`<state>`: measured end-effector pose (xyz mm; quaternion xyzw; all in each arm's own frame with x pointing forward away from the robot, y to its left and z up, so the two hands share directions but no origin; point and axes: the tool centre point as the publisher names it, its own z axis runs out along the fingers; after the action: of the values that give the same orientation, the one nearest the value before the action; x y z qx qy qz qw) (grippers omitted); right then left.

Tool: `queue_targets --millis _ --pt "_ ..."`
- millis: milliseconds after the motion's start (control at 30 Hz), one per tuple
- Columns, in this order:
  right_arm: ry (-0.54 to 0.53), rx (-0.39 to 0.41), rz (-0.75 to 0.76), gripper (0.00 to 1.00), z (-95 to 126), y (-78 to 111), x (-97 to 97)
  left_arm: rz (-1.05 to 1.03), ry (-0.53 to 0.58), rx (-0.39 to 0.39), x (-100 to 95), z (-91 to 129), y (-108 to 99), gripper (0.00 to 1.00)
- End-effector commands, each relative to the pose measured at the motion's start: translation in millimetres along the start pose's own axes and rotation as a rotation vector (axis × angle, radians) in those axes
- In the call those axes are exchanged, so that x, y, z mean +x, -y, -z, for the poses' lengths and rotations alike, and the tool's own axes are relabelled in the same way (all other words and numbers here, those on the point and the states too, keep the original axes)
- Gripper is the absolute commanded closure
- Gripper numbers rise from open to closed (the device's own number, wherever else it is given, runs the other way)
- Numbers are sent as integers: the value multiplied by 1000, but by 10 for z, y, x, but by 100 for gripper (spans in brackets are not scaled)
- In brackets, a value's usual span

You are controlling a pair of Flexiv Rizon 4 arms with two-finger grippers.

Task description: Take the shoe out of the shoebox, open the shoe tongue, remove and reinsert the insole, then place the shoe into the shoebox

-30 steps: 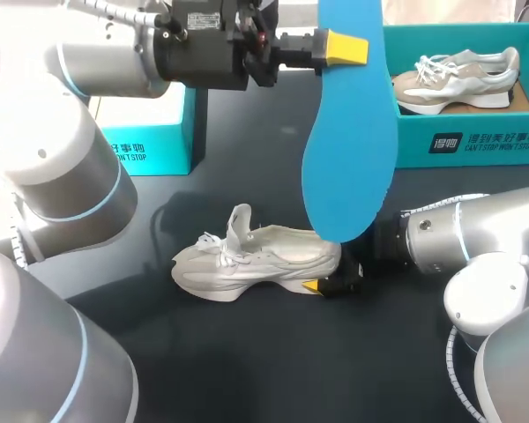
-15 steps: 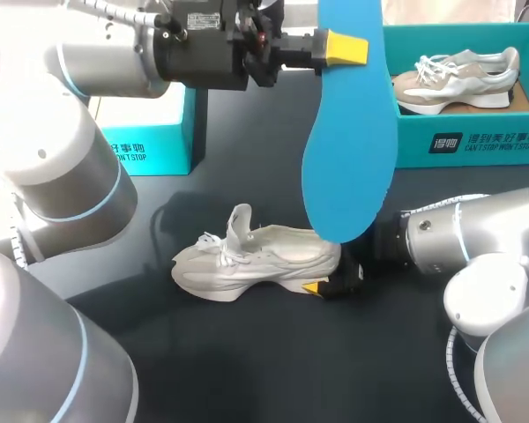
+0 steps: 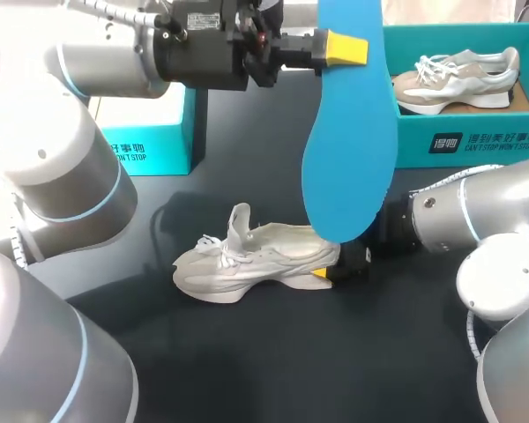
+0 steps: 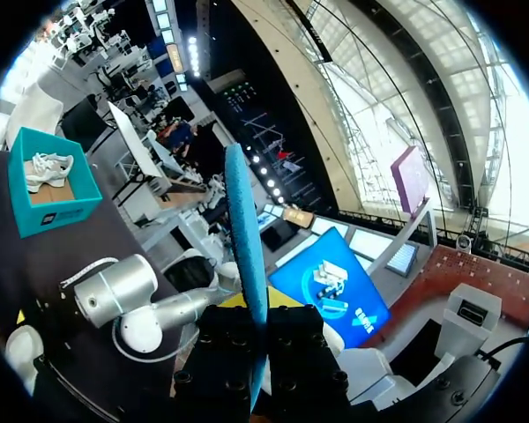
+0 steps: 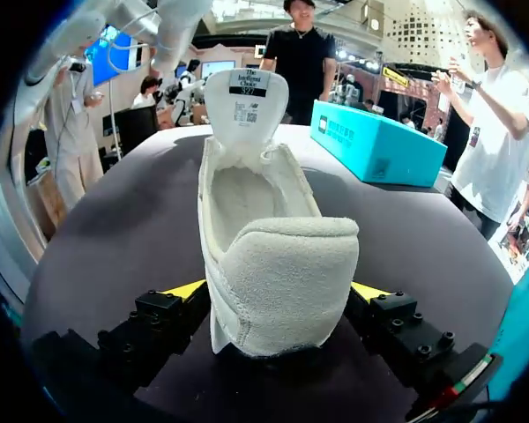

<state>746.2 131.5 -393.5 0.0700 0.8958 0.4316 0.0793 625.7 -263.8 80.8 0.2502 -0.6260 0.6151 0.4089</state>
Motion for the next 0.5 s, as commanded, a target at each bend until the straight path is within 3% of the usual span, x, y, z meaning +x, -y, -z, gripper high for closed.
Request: queue_targets --millis 33,133,500 --pt "6 294 -60 0 131 -77 -51 0 1 0 -5 3 -13 100" --pt "50 402 -89 0 216 -81 -60 0 1 0 -5 3 -13 100" --pt "50 402 -89 0 216 -81 -60 0 1 0 -5 3 -13 100"
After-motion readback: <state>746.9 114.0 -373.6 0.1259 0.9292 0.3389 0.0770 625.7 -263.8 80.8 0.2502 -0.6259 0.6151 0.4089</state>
